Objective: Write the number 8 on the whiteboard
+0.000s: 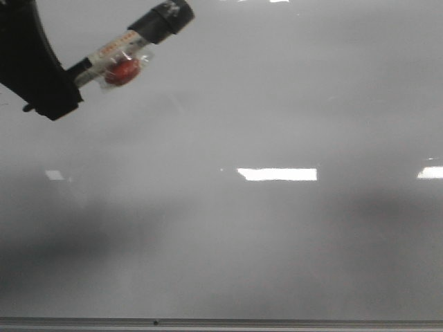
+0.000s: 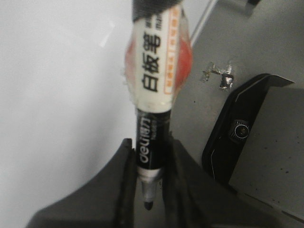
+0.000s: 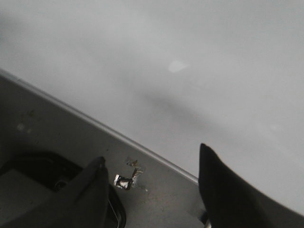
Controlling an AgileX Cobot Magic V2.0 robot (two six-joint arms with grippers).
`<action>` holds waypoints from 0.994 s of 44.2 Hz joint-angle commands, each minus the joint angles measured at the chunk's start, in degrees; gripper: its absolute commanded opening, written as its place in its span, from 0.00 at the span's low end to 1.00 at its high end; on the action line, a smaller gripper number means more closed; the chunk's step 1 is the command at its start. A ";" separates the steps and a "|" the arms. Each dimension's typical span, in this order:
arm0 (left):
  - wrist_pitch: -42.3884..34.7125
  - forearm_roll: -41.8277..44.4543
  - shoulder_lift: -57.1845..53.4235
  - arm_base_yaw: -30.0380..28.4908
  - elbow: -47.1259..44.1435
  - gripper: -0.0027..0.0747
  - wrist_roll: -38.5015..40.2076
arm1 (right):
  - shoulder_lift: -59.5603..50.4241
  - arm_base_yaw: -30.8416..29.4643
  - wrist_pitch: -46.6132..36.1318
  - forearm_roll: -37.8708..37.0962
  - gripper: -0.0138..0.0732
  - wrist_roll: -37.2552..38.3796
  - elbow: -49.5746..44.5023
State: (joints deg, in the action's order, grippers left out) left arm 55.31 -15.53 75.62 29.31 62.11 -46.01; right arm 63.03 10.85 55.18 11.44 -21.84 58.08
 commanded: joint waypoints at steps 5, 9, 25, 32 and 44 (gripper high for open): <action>-2.41 -2.02 -1.18 6.56 1.93 0.01 -2.91 | 2.20 6.10 3.19 12.52 0.67 -18.31 4.21; -3.21 -2.57 -1.18 8.34 1.93 0.01 -3.40 | 2.64 8.76 3.17 16.39 0.67 -27.41 4.28; -6.11 -4.46 -1.18 13.39 1.93 0.01 -6.13 | 2.72 17.60 -2.49 25.07 0.67 -38.67 4.28; -6.61 -4.56 -1.18 14.34 1.93 0.01 -6.13 | 4.05 20.03 -4.00 27.57 0.67 -39.97 4.32; -6.61 -4.71 -1.18 14.34 1.93 0.01 -6.13 | 6.26 20.30 -3.89 29.19 0.43 -39.97 4.32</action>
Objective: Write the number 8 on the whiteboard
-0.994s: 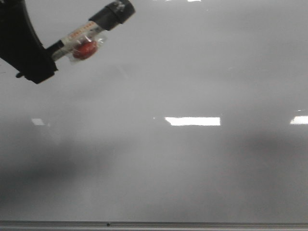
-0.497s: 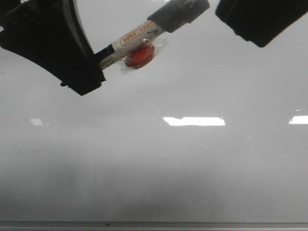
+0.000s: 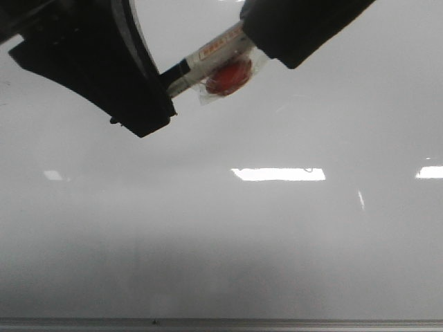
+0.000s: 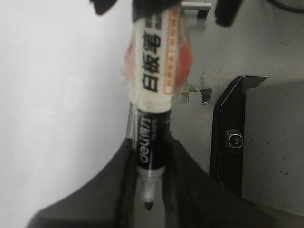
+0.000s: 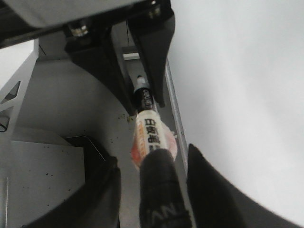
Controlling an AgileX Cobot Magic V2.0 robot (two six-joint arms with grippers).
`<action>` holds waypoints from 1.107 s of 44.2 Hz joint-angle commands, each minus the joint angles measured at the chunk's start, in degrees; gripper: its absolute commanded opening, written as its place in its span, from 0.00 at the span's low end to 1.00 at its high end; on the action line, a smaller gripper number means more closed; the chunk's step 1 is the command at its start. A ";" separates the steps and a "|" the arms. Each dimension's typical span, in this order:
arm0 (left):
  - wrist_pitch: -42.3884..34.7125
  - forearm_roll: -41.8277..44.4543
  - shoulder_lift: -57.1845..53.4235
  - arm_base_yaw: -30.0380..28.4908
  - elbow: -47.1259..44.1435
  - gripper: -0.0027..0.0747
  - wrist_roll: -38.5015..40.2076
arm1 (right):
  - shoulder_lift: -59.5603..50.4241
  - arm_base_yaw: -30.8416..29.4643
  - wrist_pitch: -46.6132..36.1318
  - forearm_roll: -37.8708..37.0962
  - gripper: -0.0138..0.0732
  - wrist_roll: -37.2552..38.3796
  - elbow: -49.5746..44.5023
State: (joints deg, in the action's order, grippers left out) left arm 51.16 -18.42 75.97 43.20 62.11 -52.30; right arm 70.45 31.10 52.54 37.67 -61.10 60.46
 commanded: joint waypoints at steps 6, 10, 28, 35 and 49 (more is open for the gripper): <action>-2.46 -1.83 -1.53 0.45 1.93 0.01 0.16 | -1.16 0.05 -1.21 2.95 0.24 -0.71 1.94; -2.46 -1.83 -1.53 0.45 1.93 0.03 0.16 | -1.16 0.05 -1.09 2.95 0.13 -0.71 1.94; -2.89 3.62 -8.47 -0.41 2.36 0.60 6.62 | -5.06 -0.48 3.59 -16.35 0.02 16.41 6.29; -2.96 3.84 -13.49 -6.84 1.86 0.60 14.64 | -8.75 -5.82 1.66 -29.27 0.02 38.65 5.14; -5.48 2.35 -15.92 -14.85 -0.11 0.60 18.27 | -12.84 -14.23 -23.55 -21.12 0.02 43.48 -10.61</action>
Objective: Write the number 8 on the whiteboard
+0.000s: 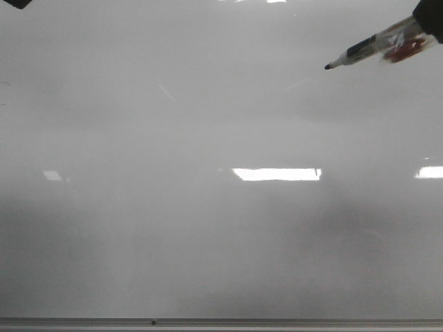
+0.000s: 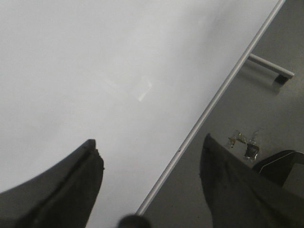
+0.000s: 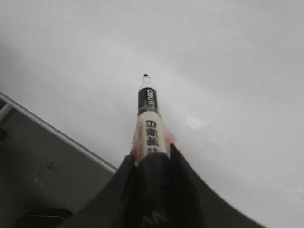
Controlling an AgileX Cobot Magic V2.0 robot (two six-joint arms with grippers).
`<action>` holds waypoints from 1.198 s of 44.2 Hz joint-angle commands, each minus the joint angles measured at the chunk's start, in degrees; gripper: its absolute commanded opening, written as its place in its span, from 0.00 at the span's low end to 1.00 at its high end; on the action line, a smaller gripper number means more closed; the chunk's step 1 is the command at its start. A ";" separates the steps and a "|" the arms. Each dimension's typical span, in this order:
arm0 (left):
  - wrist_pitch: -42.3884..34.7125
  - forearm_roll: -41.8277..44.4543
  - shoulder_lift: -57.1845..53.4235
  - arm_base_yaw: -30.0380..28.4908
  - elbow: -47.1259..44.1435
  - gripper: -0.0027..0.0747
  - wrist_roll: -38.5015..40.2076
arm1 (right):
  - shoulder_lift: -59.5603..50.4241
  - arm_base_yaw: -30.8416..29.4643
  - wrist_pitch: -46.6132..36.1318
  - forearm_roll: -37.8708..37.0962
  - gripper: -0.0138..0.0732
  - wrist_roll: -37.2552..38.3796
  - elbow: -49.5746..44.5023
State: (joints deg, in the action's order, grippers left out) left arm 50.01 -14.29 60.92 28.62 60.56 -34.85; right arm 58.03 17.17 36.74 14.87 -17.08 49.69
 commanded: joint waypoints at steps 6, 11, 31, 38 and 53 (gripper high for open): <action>-5.34 -2.01 -0.87 -0.27 1.45 0.60 0.82 | 0.92 -0.30 -14.88 1.69 0.02 -0.72 -0.61; -5.33 -2.12 -0.87 -0.27 1.45 0.60 0.82 | 1.55 -0.30 -20.97 1.69 0.02 -0.72 -0.61; -5.54 -2.12 -0.87 -0.27 1.45 0.60 0.82 | 11.80 -0.46 -23.86 1.69 0.02 -0.72 6.75; -5.54 -2.12 -0.87 -0.27 1.45 0.60 0.82 | 17.01 0.99 -22.54 1.69 0.02 -1.35 10.14; -5.63 -2.12 -0.87 -0.27 1.45 0.60 0.82 | 14.86 -2.41 -15.30 0.93 0.04 -4.23 7.30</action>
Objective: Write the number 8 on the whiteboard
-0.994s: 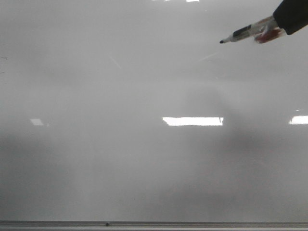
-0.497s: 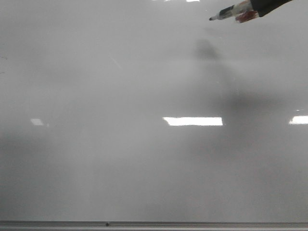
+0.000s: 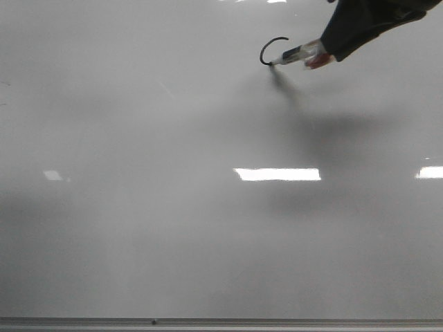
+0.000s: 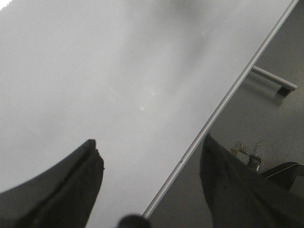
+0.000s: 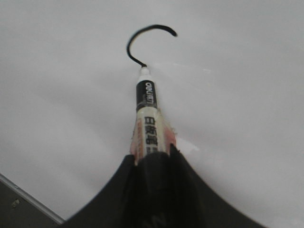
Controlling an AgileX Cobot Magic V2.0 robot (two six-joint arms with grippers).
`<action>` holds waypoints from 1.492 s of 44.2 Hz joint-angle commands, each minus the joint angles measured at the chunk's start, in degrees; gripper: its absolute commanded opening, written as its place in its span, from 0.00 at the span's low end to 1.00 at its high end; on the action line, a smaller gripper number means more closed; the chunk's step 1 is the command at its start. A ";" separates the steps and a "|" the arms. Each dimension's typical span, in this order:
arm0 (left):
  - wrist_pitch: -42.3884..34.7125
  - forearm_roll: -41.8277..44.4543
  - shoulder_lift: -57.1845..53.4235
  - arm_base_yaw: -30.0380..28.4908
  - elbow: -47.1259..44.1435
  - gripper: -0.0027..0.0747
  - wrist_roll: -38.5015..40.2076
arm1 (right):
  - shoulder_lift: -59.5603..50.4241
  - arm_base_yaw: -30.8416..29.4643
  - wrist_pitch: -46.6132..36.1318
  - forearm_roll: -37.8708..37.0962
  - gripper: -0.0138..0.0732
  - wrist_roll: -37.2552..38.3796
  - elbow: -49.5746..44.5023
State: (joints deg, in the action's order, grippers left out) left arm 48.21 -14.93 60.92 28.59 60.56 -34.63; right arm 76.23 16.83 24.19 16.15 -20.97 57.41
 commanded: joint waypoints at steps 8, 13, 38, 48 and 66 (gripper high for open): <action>-4.45 -1.47 -0.87 -0.23 1.45 0.60 0.60 | -3.26 -0.69 -6.08 0.31 0.04 -0.34 -6.84; -4.67 -1.47 -0.87 -0.23 1.45 0.60 0.60 | -1.18 3.07 -8.41 0.50 0.04 -0.34 -6.89; -5.34 -1.60 -0.87 -0.23 1.45 0.60 0.49 | -1.50 -1.83 -5.71 0.44 0.04 -0.34 3.45; -5.53 -1.60 -0.87 -0.23 1.45 0.60 0.49 | -3.70 3.66 -2.68 0.44 0.04 -0.34 3.89; -5.02 -8.01 0.41 3.44 1.45 0.60 -9.29 | -16.28 14.26 19.84 0.44 0.04 -9.84 1.96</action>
State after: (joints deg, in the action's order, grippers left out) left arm 46.35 -18.57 61.42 30.00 60.56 -40.24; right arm 62.14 30.47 42.53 16.32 -27.47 57.91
